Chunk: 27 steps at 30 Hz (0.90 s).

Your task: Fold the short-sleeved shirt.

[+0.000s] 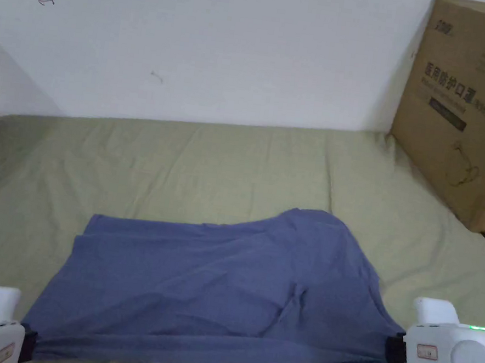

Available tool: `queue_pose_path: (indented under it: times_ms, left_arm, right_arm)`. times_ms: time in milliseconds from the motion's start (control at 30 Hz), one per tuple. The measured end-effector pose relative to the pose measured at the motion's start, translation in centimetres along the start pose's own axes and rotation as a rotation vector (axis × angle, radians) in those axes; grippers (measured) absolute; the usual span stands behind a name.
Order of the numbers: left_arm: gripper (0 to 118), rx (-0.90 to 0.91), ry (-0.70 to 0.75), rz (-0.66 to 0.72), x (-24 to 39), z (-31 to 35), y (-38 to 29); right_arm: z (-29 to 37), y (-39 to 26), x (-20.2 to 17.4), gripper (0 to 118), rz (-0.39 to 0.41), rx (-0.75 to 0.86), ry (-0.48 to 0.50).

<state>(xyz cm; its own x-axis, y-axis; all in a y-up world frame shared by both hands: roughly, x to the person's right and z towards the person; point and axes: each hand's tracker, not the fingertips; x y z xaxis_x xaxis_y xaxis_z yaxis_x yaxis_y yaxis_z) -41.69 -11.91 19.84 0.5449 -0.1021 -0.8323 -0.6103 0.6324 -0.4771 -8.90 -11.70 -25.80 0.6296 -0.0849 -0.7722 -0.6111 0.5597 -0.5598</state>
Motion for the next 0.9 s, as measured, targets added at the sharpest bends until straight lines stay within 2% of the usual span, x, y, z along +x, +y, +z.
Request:
queue_pose_path:
  times_ms: [100,233,300,500,600,633,667,700,733,767,900]
  left_arm:
    - [3,-0.009,0.007,-0.026,-0.6,3.2,-3.5]
    - [3,-0.021,0.0,0.026,-1.3,6.3,-7.7]
    - [3,-0.026,0.004,0.03,-1.2,7.3,-9.7]
    - [3,-0.07,0.0,0.012,-0.7,7.1,-12.6]
    - [4,-0.118,-0.032,0.074,-1.0,6.4,-12.9]
    - [12,-0.116,-0.049,0.096,-1.2,6.5,-12.9]
    - [29,-0.107,-0.06,0.111,-1.1,6.7,-13.0]
    - [58,-0.101,-0.053,0.118,-1.2,7.0,-13.0]
    - [98,-0.102,-0.052,0.124,-1.3,7.2,-13.0]
    - [113,-0.108,-0.053,0.127,-1.4,7.3,-13.0]
    - [109,-0.077,-0.055,0.134,-1.2,9.2,-13.5]
  right_arm:
    - [2.2,-5.1,0.5,3,-0.019,-0.043,0.032]
    - [4.5,-10.1,1.3,3,-0.023,-0.051,0.029]
    - [5.1,-11.7,2.1,3,-0.061,-0.066,0.04]
    - [4.5,-13.3,2.7,3,-0.088,-0.079,0.047]
    - [4.6,-13.3,2.6,3,-0.082,-0.076,0.045]
    - [4.6,-13.3,2.6,12,-0.083,-0.074,0.045]
    - [4.7,-13.3,2.6,26,-0.084,-0.067,0.044]
    - [4.7,-13.3,2.6,40,-0.081,-0.063,0.04]
    - [4.8,-13.3,2.6,49,-0.068,-0.066,0.011]
    - [4.9,-13.4,2.6,50,-0.046,-0.069,-0.013]
    - [5.8,-13.6,2.5,50,-0.012,-0.065,-0.033]
